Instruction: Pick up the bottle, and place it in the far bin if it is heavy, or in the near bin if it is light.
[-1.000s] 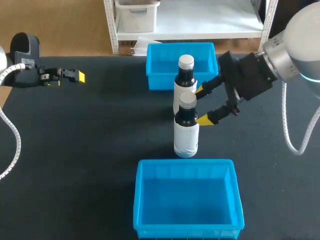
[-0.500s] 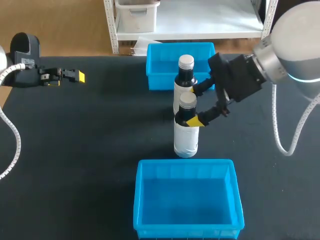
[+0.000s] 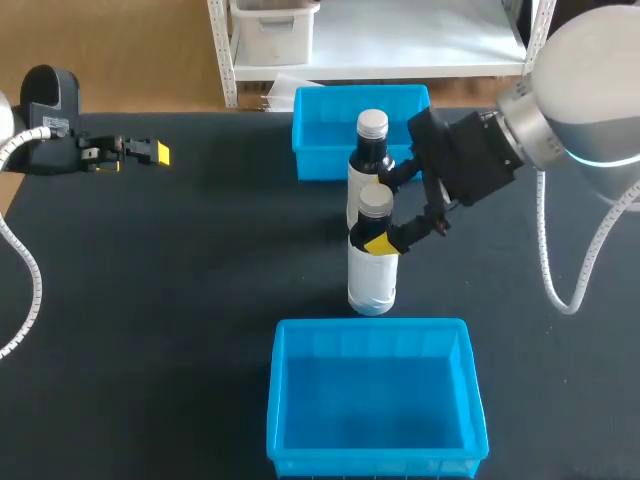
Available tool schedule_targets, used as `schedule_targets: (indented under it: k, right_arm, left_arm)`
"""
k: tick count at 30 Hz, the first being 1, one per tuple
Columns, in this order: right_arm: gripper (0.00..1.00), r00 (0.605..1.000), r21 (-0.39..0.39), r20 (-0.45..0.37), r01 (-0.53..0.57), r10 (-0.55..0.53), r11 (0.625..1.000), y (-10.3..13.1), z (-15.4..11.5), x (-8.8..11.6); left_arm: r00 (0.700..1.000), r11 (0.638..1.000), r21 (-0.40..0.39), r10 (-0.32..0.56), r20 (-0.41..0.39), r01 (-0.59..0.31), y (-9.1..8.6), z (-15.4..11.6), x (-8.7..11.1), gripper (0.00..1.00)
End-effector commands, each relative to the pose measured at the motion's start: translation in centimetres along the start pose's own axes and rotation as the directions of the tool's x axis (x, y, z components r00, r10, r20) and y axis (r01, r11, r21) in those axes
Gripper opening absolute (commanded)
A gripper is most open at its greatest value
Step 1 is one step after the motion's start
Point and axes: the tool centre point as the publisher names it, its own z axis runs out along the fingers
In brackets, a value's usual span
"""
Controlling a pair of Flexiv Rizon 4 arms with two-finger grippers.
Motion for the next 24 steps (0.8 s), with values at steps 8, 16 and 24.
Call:
schedule_targets:
  k: [8, 16, 24]
  right_arm:
    - [1.0, 1.0, 0.0, 0.007, -0.003, 0.003, 1.0, 0.02, 0.43, -0.26]
    - [1.0, 1.0, 0.001, 0.006, -0.005, 0.005, 1.0, 0.11, 0.26, -0.08]
    - [0.73, 1.0, 0.005, 0.008, -0.005, 0.005, 1.0, 0.08, 0.03, 0.05]
  left_arm:
    - [1.0, 1.0, 0.0, 0.0, 0.0, 0.0, 0.0, 0.0, 0.0, 1.0]
    - [1.0, 1.0, 0.0, 0.0, 0.0, 0.0, 0.0, 0.0, 0.0, 1.0]
    - [1.0, 1.0, 0.0, 0.0, 0.0, 0.0, 0.0, 0.0, 0.0, 1.0]
